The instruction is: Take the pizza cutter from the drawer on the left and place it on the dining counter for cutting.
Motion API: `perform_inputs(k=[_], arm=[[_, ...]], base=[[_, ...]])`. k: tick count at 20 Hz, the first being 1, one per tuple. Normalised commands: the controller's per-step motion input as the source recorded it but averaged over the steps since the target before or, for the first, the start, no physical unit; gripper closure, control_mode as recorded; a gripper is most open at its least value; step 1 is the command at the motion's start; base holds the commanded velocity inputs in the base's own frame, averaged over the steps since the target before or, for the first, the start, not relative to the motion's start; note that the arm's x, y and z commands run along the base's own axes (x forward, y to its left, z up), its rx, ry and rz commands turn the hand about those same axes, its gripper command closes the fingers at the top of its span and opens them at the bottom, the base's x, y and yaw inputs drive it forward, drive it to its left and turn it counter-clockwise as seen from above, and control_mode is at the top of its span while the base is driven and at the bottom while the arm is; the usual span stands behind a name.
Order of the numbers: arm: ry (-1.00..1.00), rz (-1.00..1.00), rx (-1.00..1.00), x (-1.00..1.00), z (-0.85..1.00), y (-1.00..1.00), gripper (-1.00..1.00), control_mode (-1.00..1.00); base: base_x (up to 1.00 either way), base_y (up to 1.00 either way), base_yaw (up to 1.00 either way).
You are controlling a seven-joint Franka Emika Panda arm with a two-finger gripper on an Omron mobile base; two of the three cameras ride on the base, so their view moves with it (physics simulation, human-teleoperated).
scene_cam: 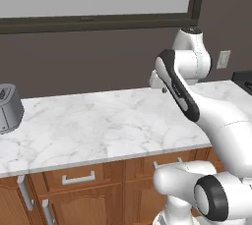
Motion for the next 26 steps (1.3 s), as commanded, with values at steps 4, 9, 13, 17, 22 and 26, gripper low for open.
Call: perform_inputs(k=[4,9,13,17,22,26], arm=[[0.01,0.02,-0.04,-0.3,-0.19,0.23,-1.0,-1.0],[-0.01,0.15,-0.19,-0.7,-0.34,0.91,-1.0,-1.0],[-0.09,0.29,-0.29,-0.91,-0.35,1.0,-1.0,-1.0],[-0.13,0.38,-0.31,-0.98,-0.33,1.0,-1.0,-1.0],[-0.16,0.39,-0.26,-0.89,-0.34,0.93,-1.0,-1.0],[-0.14,0.39,-0.14,-0.79,-0.34,0.7,-1.0,-1.0]], base=[[0.0,0.0,0.0],[0.0,0.0,0.0],[0.0,0.0,0.0],[0.0,0.0,0.0],[0.0,0.0,0.0],[0.0,0.0,0.0]])
